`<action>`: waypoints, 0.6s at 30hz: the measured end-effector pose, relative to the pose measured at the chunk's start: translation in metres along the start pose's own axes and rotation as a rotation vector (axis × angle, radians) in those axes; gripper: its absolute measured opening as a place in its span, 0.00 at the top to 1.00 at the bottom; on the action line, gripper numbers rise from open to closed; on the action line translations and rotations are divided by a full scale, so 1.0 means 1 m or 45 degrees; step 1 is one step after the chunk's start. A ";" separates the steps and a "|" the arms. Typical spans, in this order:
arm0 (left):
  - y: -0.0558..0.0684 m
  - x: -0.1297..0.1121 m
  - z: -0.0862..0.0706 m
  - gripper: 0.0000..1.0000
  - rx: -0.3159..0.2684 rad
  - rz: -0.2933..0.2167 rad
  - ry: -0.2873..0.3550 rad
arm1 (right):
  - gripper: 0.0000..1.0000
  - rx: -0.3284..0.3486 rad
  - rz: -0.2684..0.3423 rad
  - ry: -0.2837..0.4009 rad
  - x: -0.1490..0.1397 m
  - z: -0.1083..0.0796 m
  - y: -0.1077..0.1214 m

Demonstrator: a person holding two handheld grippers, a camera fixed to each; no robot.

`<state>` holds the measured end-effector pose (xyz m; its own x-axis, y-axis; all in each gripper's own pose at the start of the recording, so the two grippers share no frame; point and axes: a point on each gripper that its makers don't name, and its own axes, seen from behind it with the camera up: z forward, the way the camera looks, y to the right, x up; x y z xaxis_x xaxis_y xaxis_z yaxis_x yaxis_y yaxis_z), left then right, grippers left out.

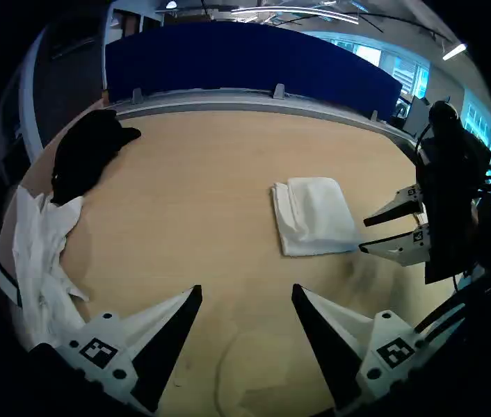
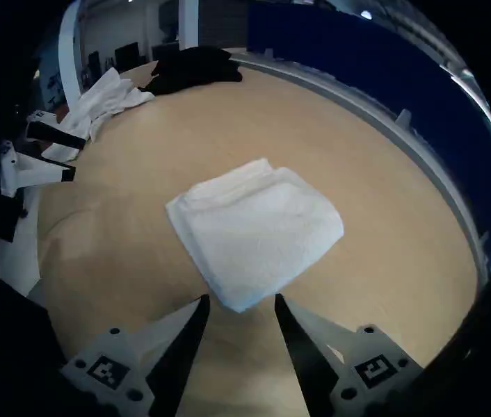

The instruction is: Fold towel

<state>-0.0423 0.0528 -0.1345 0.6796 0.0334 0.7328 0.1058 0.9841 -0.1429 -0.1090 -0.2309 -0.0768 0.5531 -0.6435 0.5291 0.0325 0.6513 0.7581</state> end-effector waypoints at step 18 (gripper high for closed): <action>-0.003 -0.007 -0.002 0.04 0.004 -0.007 -0.003 | 0.46 0.002 0.072 -0.026 -0.014 0.017 -0.003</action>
<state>-0.0457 0.0496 -0.1411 0.6774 0.0287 0.7351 0.1069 0.9848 -0.1369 -0.1306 -0.2303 -0.0801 0.5369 -0.6135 0.5790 0.0005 0.6866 0.7271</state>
